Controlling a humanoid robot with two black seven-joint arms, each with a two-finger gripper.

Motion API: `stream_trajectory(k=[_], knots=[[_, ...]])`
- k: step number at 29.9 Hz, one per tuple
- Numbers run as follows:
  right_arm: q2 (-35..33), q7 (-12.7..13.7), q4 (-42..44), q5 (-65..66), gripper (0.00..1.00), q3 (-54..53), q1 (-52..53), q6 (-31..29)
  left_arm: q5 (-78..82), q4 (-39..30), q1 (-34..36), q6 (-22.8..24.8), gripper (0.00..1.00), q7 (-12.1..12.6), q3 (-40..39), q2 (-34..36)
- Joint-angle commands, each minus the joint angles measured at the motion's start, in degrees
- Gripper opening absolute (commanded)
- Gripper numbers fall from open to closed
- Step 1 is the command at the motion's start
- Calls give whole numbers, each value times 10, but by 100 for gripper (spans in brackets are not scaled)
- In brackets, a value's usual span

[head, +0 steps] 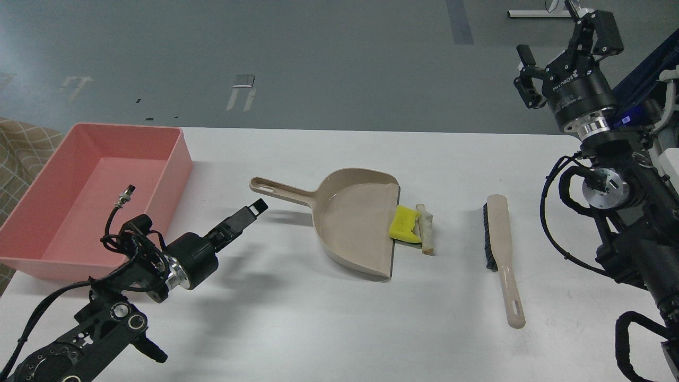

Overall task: Sweep and dump garbage into bin
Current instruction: 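Lower the left gripper past the pink bin to the dustpan handle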

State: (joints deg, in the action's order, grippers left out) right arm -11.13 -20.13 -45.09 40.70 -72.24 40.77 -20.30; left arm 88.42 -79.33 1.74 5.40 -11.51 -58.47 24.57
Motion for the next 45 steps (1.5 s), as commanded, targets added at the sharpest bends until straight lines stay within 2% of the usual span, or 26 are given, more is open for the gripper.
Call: stream_trajectory(k=[1, 9, 23, 27, 29, 32, 39, 42, 45], knots=[[1, 0, 0, 1, 100, 0, -1, 1, 0, 21, 17, -3, 98, 0, 1, -20], [1, 0, 0, 0, 100, 1, -1, 3, 0, 77, 56, -4, 98, 1, 1, -72], [2, 0, 0, 1, 100, 1, -4, 4, -1, 157, 95, -20, 97, -5, 4, -115], [3, 0, 0, 1, 100, 1, -4, 4, -9, 171, 110, -44, 95, -9, 31, -117], [2, 0, 0, 1, 100, 1, -3, 4, -11, 180, 117, -71, 95, -10, 55, -116], [2, 0, 0, 1, 100, 1, -3, 4, -12, 181, 121, -78, 93, -10, 61, -118], [1, 0, -1, 1, 100, 1, -3, 4, -33, 182, 134, -80, 80, -7, 61, -117], [3, 0, -1, 1, 100, 1, -3, 4, -38, 183, 136, -80, 70, -6, 62, -116], [4, 0, 0, 1, 100, 2, -4, 5, -39, 182, 136, -80, 67, -6, 62, -116]])
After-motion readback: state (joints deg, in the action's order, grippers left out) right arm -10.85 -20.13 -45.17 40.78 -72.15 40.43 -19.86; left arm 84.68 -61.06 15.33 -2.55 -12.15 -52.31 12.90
